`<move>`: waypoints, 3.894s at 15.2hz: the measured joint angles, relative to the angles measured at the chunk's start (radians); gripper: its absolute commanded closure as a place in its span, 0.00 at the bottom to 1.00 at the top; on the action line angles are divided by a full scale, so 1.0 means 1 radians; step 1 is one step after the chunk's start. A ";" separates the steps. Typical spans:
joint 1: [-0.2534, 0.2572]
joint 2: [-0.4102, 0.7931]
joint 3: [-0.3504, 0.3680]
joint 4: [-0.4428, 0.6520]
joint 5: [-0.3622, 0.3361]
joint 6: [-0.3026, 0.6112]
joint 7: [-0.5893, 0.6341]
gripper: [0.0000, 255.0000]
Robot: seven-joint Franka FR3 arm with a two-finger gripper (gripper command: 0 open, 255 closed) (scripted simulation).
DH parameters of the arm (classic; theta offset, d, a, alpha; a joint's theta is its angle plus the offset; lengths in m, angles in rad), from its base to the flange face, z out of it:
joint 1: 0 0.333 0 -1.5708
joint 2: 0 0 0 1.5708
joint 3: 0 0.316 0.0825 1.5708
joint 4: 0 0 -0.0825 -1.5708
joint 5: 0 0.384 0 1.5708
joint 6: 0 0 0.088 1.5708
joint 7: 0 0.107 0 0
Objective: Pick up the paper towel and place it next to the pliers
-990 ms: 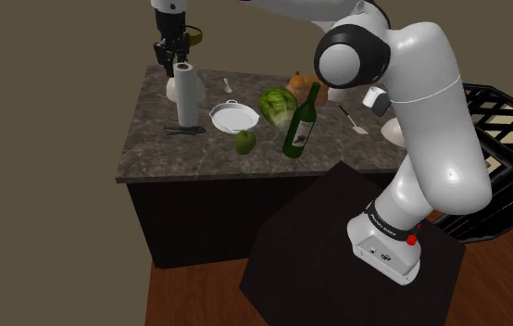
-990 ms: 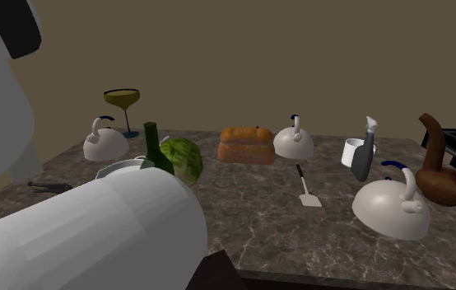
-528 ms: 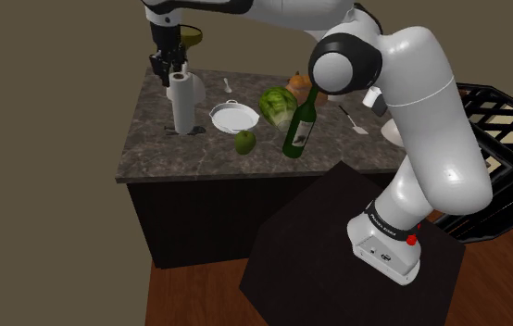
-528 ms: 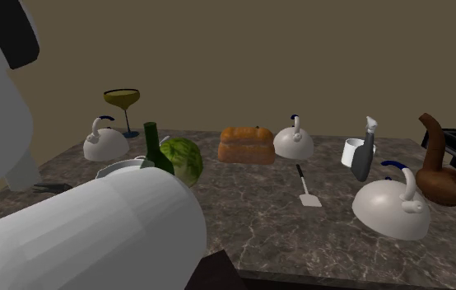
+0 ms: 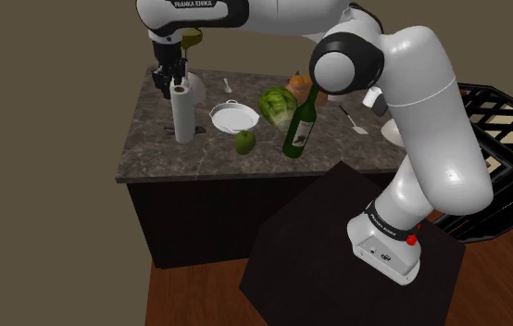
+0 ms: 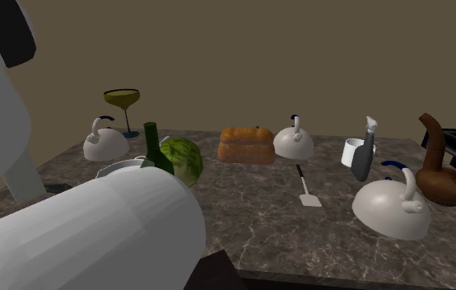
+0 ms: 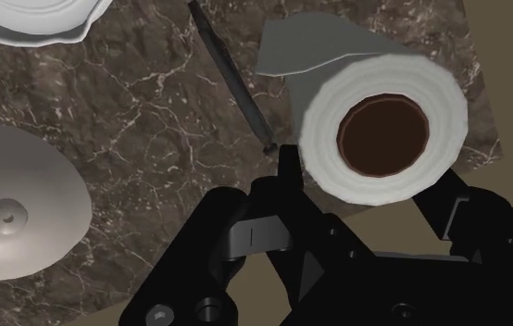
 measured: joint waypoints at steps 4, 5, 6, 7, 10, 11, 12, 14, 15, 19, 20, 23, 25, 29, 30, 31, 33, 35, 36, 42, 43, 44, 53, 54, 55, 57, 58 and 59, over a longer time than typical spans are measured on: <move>0.001 0.011 0.001 -0.037 0.002 0.047 -0.002 1.00; 0.002 0.015 0.002 -0.043 0.002 0.057 -0.002 1.00; 0.002 0.011 0.001 -0.064 0.003 0.074 -0.004 1.00; 0.003 0.015 0.002 -0.065 0.003 0.079 -0.003 1.00; 0.003 0.019 0.002 -0.065 0.003 0.084 -0.003 1.00; 0.003 0.019 0.002 -0.066 0.003 0.084 -0.003 1.00; 0.003 0.019 0.002 -0.066 0.003 0.084 -0.003 0.00; 0.014 -0.032 -0.003 -0.155 0.001 0.132 0.001 0.00; 0.030 -0.109 -0.012 -0.287 -0.002 0.223 0.009 0.00; 0.072 -0.294 -0.037 -0.616 -0.014 0.491 0.041 0.00; 0.072 -0.298 -0.037 -0.635 -0.013 0.511 0.041 0.00; 0.071 -0.272 -0.033 -0.640 -0.007 0.547 0.041 0.00; 0.067 -0.255 -0.031 -0.635 -0.004 0.559 0.038 0.00; 0.066 -0.251 -0.030 -0.638 -0.002 0.566 0.037 0.00; 0.066 -0.251 -0.030 -0.639 -0.002 0.567 0.037 0.00; 0.066 -0.251 -0.030 -0.639 -0.002 0.567 0.037 0.00; 0.066 -0.251 -0.030 -0.638 -0.002 0.567 0.037 1.00; 0.067 -0.252 -0.029 -0.638 -0.002 0.567 0.037 1.00; 0.067 -0.252 -0.029 -0.638 -0.002 0.567 0.037 1.00; 0.067 -0.252 -0.029 -0.638 -0.001 0.568 0.037 1.00; 0.067 -0.256 -0.030 -0.639 -0.003 0.564 0.038 1.00; 0.069 -0.262 -0.032 -0.640 -0.005 0.557 0.039 1.00; 0.071 -0.311 -0.041 -0.593 -0.017 0.463 0.043 1.00; 0.072 -0.319 -0.042 -0.590 -0.019 0.451 0.044 1.00; 0.073 -0.324 -0.043 -0.585 -0.021 0.442 0.045 1.00; 0.074 -0.337 -0.045 -0.578 -0.024 0.422 0.046 1.00; 0.075 -0.341 -0.045 -0.571 -0.025 0.411 0.048 1.00; 0.074 -0.344 -0.046 -0.561 -0.026 0.398 0.047 1.00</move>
